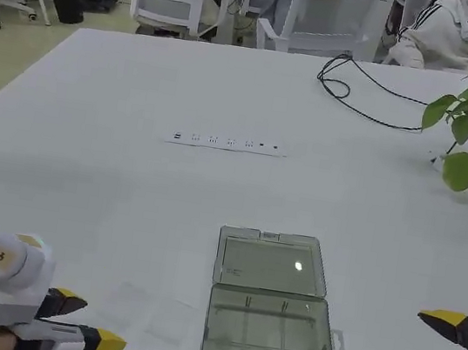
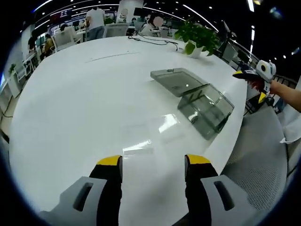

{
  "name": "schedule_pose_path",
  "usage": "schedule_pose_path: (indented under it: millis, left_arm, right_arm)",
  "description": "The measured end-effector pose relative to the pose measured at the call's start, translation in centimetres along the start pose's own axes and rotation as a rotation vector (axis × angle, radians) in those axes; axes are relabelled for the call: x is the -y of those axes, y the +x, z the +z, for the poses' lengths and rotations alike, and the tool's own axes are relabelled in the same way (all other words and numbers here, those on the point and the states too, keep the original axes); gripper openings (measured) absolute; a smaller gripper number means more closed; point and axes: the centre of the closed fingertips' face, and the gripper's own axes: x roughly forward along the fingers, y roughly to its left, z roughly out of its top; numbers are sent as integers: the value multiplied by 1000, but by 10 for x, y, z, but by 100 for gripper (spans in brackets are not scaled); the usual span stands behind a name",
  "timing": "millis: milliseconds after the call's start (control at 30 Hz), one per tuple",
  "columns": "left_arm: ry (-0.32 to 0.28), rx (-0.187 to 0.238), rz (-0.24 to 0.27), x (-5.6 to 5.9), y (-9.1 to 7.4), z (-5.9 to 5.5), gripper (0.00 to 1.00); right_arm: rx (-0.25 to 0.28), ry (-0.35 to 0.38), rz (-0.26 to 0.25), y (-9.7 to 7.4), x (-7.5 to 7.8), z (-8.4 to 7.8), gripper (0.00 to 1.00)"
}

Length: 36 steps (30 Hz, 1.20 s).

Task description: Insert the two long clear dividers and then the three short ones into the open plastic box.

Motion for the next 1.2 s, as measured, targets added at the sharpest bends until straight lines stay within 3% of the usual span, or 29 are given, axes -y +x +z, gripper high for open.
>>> schedule_pose_path:
  millis: [167,200,467,567,900,1200]
  left_arm:
    - [0,-53,30,-5,6,-7,48]
    - [2,-81,42,-6,7,-11,47]
    - [7,-137,82,-11,15,-17,45]
    - [16,-181,107,-13,19,-23,45]
    - [108,-235,180,-18,21,-26,37]
    - [76,-285,196,-22,19,-27,36]
  right_arm:
    - [1,4,-3,0,1,0,91]
    - [2,4,-2,0,1,0,91]
    - [2,6,3,2,1,0,90]
    - [6,8,4,4,1,0,90]
    - [10,13,4,4,0,0,90]
    - [13,16,-3,3,2,0,90]
